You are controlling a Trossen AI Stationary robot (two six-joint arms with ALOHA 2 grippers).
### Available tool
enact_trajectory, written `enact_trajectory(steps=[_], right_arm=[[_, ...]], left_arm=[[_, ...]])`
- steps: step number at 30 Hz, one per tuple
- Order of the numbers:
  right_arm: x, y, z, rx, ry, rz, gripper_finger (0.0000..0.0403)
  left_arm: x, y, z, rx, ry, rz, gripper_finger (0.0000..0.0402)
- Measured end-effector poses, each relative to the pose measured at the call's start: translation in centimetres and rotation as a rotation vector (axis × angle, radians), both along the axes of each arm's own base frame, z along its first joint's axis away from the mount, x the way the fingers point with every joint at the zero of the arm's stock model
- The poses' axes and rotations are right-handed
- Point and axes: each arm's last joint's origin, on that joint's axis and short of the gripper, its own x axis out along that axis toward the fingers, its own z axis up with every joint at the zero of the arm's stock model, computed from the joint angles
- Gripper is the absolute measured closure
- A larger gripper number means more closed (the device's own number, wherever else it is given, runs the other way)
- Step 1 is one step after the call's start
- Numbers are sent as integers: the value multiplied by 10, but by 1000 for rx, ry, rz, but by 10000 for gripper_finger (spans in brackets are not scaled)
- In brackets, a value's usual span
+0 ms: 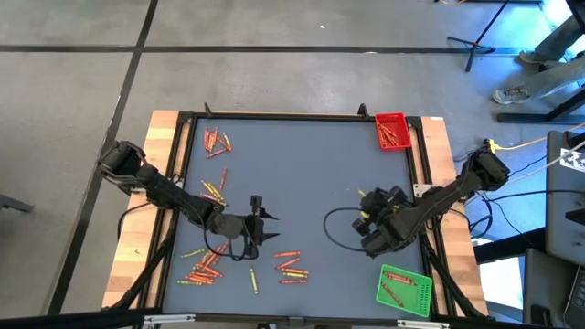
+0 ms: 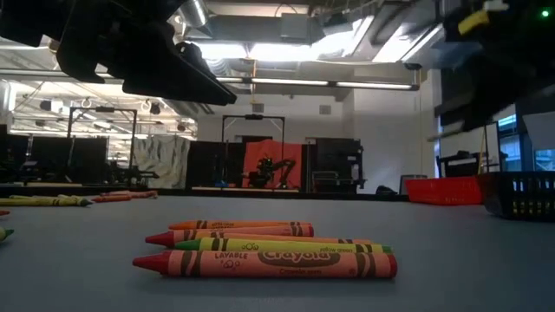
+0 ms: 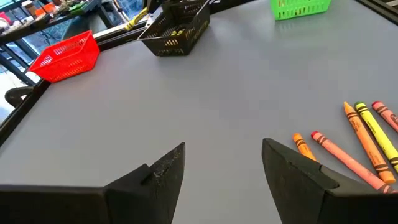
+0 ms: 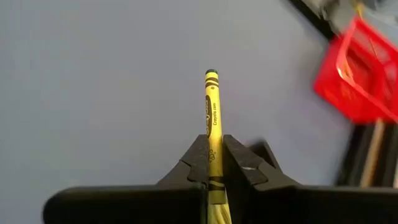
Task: Sort crayons
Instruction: Put the green crayon into the black basket, then put the orange crayon into the red basket
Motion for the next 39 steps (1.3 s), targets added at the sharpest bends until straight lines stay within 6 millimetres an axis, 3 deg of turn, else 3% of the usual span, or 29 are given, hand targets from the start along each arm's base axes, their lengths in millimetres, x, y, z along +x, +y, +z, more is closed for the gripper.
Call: enact_trajectory(steps=[10, 23, 26, 30, 35, 39], right_arm=[[-23, -5, -20, 69, 105, -180, 382], [-43, 12, -27, 113, 103, -229, 377], [-44, 12, -36, 159, 130, -224, 350], [-45, 11, -36, 154, 155, -198, 283], [-31, 18, -11, 105, 35, -96, 218], [-8, 31, 4, 26, -155, 137, 199]], left_arm=[[0, 0, 0, 0, 2, 0, 205], [0, 0, -1, -17, 1, 8, 205], [0, 0, -1, -17, 1, 8, 205], [0, 0, -1, -16, 2, 8, 205], [0, 1, -1, -18, 2, 8, 205], [0, 1, -1, -24, 3, 3, 205]])
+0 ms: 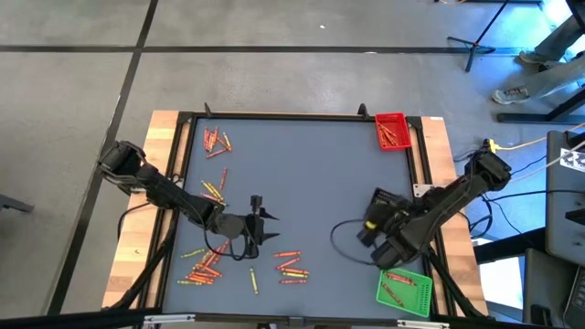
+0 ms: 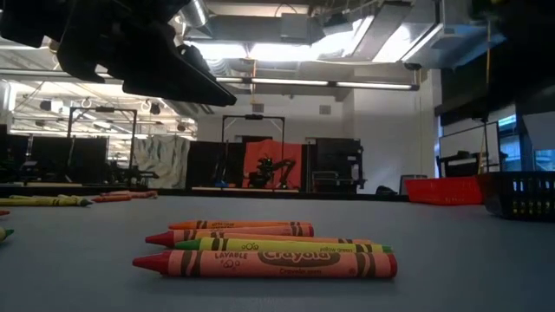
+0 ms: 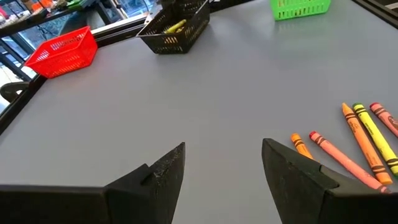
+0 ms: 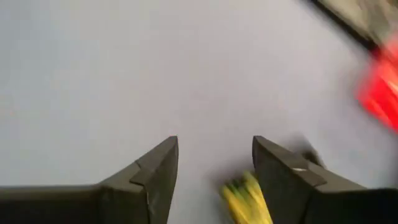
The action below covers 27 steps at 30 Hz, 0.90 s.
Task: Sort crayons
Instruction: Put the orange crayon into the red basket
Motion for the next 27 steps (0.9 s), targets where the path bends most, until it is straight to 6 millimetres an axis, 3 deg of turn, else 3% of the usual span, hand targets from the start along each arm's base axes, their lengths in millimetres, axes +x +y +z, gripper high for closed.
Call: enact_trajectory(steps=[5, 11, 20, 27], right_arm=[[36, 16, 1, -67, -176, 275, 196], [76, 20, -9, -57, -217, 501, 196], [124, 15, -43, 49, -251, 723, 196], [143, 6, -64, 149, -268, 796, 196]], left_arm=[[0, -1, 0, -27, 4, -4, 205], [-3, -4, -4, -116, 45, -35, 205], [-6, -15, -17, -195, 108, -47, 205], [-5, -19, -31, -279, 176, -70, 205]])
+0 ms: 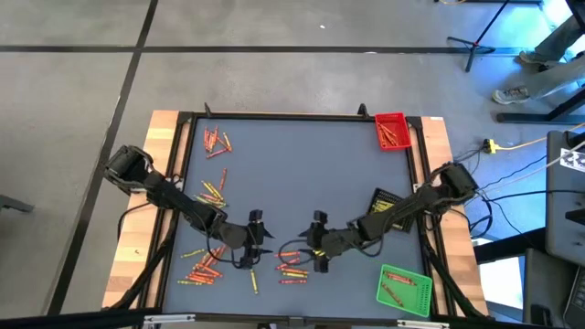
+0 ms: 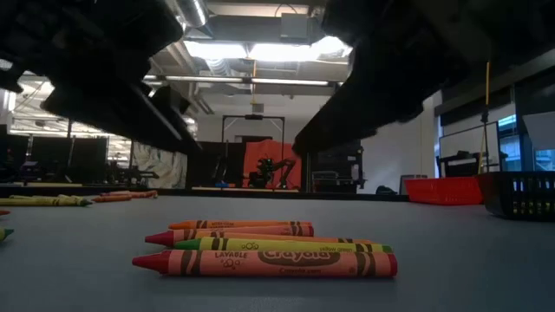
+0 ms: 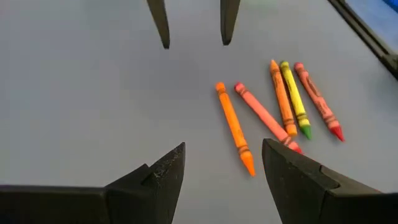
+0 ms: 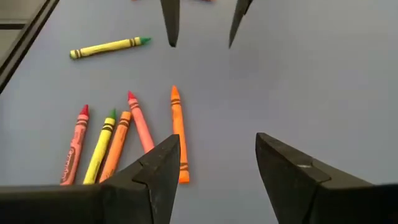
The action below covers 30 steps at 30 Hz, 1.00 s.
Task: Sort crayons
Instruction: Put the orange crayon into the red basket
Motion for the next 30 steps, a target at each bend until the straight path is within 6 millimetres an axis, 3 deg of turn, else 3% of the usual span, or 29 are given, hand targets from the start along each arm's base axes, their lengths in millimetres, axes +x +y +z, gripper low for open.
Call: enact_trajectory(steps=[7, 19, 30], right_arm=[[10, 3, -15, 26, -40, 117, 196], [20, -7, -44, 41, 15, 133, 196], [18, -8, -51, -5, 51, 131, 196]], left_arm=[[0, 0, -1, 4, 2, -2, 205], [0, 0, -1, 13, 1, 5, 205], [0, 1, -1, 23, -4, 20, 205]])
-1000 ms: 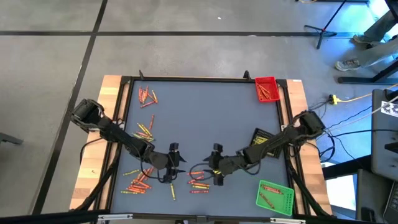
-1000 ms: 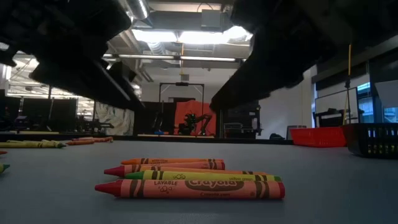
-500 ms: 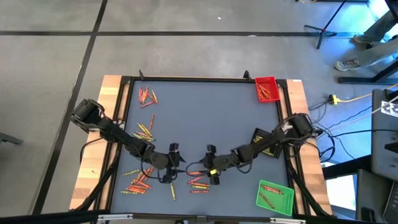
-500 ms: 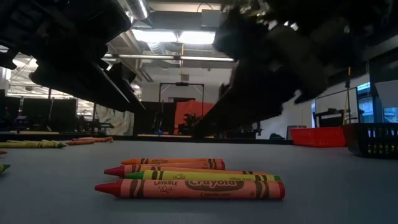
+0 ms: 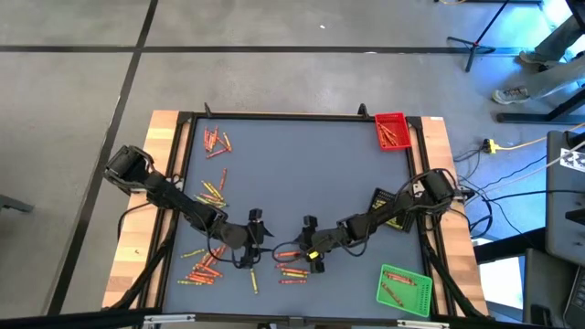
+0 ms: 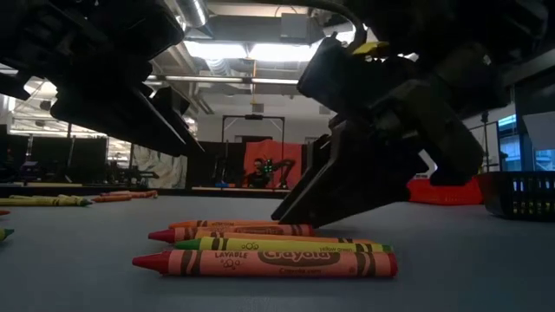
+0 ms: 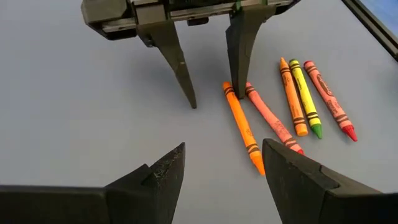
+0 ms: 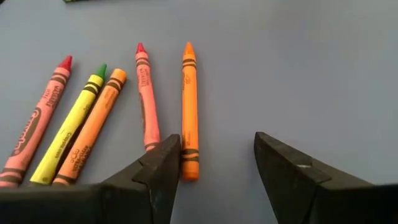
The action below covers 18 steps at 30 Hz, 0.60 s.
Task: Sort crayons
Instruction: Put the orange crayon into the red basket
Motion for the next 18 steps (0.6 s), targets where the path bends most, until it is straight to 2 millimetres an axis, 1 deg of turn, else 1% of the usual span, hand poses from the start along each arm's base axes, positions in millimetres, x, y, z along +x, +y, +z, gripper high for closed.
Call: enact_trajectory(steps=[3, 6, 18], right_arm=[[0, 0, -3, -5, 11, -1, 206], [0, 0, -7, -8, 16, 5, 229], [0, 0, -10, -25, 24, 26, 354]], left_arm=[[0, 0, 0, 0, 0, 0, 205], [0, 0, 0, 1, 0, 1, 205], [0, 0, 0, 3, -1, 4, 205]])
